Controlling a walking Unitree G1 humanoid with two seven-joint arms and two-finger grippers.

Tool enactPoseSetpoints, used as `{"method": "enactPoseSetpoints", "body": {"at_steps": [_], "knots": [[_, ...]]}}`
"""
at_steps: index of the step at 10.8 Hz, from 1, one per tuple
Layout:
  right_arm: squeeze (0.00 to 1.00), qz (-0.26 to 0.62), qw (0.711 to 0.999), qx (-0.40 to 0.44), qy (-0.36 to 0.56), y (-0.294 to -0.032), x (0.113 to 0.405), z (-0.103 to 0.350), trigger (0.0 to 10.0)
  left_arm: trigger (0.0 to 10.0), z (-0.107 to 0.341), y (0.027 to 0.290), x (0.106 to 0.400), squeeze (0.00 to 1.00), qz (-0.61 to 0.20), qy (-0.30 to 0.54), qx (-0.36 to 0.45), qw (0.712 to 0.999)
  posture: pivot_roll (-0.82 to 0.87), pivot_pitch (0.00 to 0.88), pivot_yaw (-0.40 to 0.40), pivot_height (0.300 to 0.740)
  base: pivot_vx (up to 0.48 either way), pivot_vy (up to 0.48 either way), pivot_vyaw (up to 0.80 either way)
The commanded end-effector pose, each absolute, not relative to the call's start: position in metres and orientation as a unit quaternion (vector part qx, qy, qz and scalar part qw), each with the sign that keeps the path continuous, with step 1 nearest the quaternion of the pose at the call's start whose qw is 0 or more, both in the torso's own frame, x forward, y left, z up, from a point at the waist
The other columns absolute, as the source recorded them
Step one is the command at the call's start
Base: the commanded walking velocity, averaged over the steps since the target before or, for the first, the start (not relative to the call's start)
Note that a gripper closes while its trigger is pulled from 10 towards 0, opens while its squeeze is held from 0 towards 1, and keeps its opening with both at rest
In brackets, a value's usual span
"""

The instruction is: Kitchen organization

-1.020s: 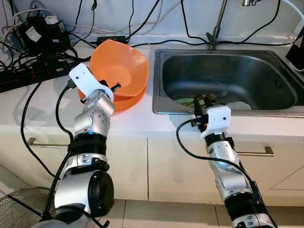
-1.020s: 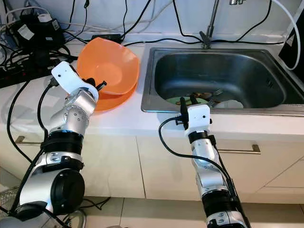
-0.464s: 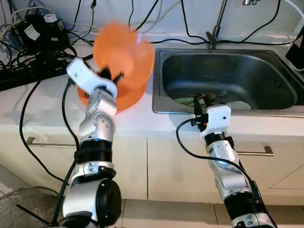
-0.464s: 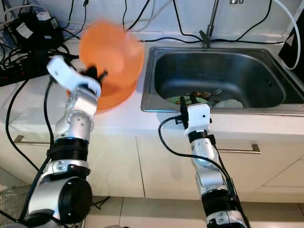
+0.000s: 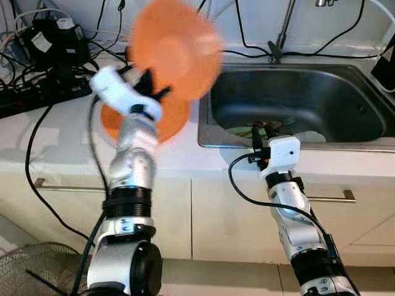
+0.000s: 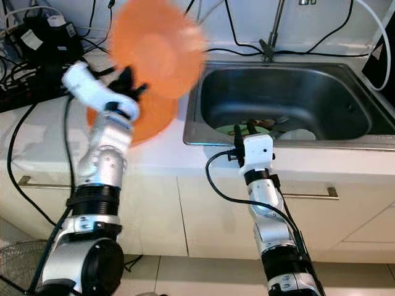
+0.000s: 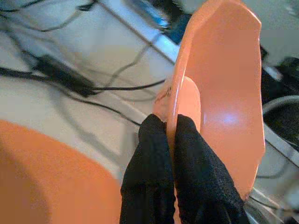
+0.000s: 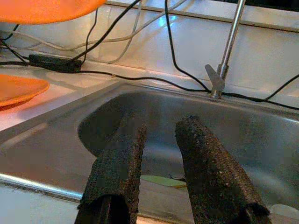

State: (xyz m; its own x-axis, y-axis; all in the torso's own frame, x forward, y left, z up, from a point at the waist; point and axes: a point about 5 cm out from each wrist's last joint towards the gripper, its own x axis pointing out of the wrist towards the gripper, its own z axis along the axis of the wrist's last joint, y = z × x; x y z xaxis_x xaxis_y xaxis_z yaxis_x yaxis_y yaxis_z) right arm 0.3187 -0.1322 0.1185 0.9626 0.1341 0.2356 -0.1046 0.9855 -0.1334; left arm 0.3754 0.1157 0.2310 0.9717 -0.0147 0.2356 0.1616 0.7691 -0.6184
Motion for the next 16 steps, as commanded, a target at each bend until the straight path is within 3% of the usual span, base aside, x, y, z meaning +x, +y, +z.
{"method": "enactPoseSetpoints", "body": {"at_steps": [1, 5, 9, 10, 11, 14, 15, 16], "knots": [[0.0, 0.067, 0.991, -0.062, -0.093, -0.129, 0.319, 0.11, 10.0, 10.0, 0.242, 0.108, 0.37, 0.0, -0.076, -0.138, -0.329, 0.931, 0.05, 0.0, 0.051, 0.74, 0.0, 0.0, 0.0], [0.0, 0.055, 0.992, -0.041, -0.102, -0.132, 0.325, 0.119, 10.0, 10.0, 0.23, 0.08, 0.356, 0.0, -0.149, -0.134, -0.279, 0.939, 0.05, 0.0, 0.053, 0.74, 0.0, 0.0, 0.0], [0.0, 0.041, 0.994, 0.042, -0.091, -0.133, 0.332, 0.129, 10.0, 10.0, 0.221, 0.066, 0.347, 0.0, -0.175, -0.129, -0.247, 0.944, 0.06, 0.0, 0.053, 0.74, 0.0, 0.0, 0.0], [0.35, 0.045, 0.993, 0.05, -0.095, -0.133, 0.333, 0.134, 10.0, 10.0, 0.221, 0.065, 0.347, 0.0, -0.176, -0.129, -0.245, 0.945, 0.06, 0.0, 0.054, 0.74, 0.0, 0.0, 0.0], [1.0, 0.046, 0.992, 0.07, -0.097, -0.133, 0.335, 0.138, 10.0, 10.0, 0.22, 0.065, 0.347, 0.0, -0.177, -0.128, -0.244, 0.945, 0.05, 0.0, 0.056, 0.74, 0.0, 0.0, 0.0], [1.0, 0.04, 0.985, 0.122, -0.119, -0.138, 0.34, 0.164, 10.0, 10.0, 0.22, 0.065, 0.347, 0.0, -0.175, -0.129, -0.244, 0.945, 0.05, 0.0, 0.055, 0.74, 0.0, 0.0, 0.0], [0.82, 0.04, 0.984, 0.119, -0.126, -0.138, 0.34, 0.168, 10.0, 10.0, 0.22, 0.065, 0.347, 0.0, -0.175, -0.129, -0.244, 0.945, 0.05, 0.0, 0.055, 0.74, 0.0, 0.0, 0.0], [0.0, 0.039, 0.984, 0.116, -0.131, -0.14, 0.341, 0.173, 10.0, 10.0, 0.22, 0.065, 0.347, 0.0, -0.175, -0.129, -0.244, 0.945, 0.05, 0.0, 0.056, 0.74, 0.0, 0.0, 0.0]]}}
